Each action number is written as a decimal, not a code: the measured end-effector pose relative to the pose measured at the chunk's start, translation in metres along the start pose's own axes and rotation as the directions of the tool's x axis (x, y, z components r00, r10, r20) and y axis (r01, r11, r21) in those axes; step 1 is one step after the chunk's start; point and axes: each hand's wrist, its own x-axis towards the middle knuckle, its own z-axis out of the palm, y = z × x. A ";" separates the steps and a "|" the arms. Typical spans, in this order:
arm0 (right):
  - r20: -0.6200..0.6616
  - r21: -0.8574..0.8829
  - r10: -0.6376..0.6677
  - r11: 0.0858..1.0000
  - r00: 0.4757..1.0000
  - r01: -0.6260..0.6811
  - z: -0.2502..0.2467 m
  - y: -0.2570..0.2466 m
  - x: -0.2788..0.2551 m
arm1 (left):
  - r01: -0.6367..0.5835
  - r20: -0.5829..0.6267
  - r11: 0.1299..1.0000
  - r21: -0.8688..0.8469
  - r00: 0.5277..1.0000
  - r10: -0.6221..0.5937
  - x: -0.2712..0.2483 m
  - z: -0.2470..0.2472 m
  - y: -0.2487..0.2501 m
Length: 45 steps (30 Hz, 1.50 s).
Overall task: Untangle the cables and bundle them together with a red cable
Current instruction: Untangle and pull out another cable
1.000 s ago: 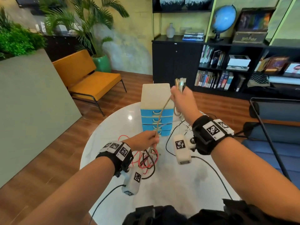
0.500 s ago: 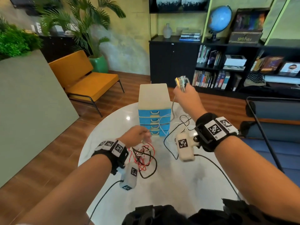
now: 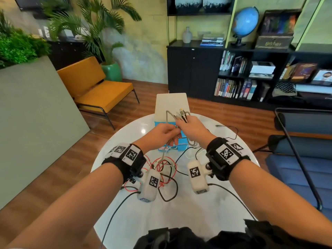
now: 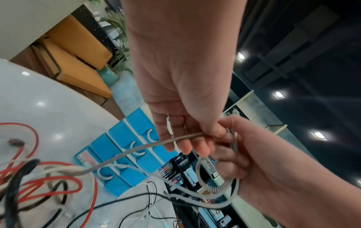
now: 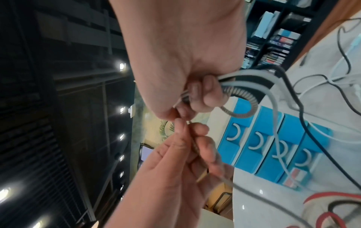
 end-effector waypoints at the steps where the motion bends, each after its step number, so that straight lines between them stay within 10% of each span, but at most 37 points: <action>1: -0.018 0.043 0.009 0.999 1.000 -0.008 0.001 0.000 0.000 | -0.004 0.011 0.999 -0.034 1.000 0.004 -0.001 0.003 -0.004; 14: -0.385 0.567 0.129 0.815 0.914 0.123 -0.050 -0.035 0.013 | 0.189 0.167 0.898 0.397 0.947 -0.274 -0.034 -0.002 -0.111; 18: -0.436 0.295 0.002 0.945 0.900 0.141 -0.046 -0.024 0.008 | 0.195 0.085 0.912 0.361 0.967 -0.240 -0.031 -0.005 -0.104; 25: -0.149 -0.124 -0.057 0.992 0.987 0.038 -0.016 0.009 0.005 | 0.101 -0.169 0.995 -0.018 0.980 -0.102 -0.006 -0.012 -0.026; 34: -0.018 -0.129 -0.017 0.992 1.000 0.015 0.005 0.027 0.006 | 0.078 0.005 0.995 0.056 0.997 -0.079 -0.005 0.004 -0.005; 45: -0.318 -0.413 0.160 0.864 0.935 -0.288 -0.056 0.053 0.029 | 0.157 0.163 0.927 0.341 0.961 -0.223 -0.022 -0.009 -0.045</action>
